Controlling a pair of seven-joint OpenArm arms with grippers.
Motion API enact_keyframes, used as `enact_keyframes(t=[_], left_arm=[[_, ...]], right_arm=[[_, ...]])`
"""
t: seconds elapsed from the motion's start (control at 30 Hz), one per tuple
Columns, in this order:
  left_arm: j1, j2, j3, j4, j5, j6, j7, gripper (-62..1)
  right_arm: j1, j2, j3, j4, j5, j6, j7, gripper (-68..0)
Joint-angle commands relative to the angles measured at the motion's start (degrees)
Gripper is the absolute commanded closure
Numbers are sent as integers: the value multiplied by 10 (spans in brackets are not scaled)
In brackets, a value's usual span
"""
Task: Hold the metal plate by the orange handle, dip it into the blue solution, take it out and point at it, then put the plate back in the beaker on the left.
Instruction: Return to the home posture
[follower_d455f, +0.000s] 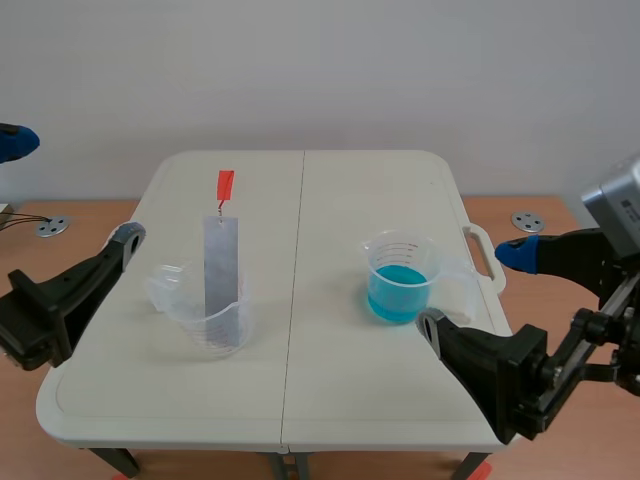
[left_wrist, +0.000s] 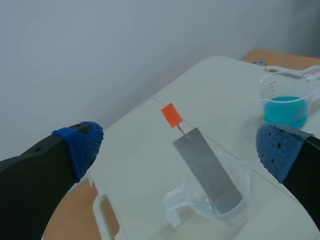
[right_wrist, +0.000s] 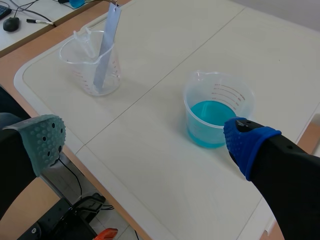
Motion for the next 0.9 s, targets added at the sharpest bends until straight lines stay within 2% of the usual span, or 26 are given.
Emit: enact_keyframes(t=[0.0, 0.2, 0.87], left_arm=[[-4, 6, 4, 11, -2, 3, -5, -623], [-16, 6, 36, 11, 14, 3, 1, -623], [-16, 8, 37, 11, 14, 3, 3, -623]], right_arm=[[8, 7, 3, 10, 5, 0, 8, -663], [8, 7, 3, 10, 5, 0, 8, -663], [8, 7, 3, 10, 5, 0, 8, -663]])
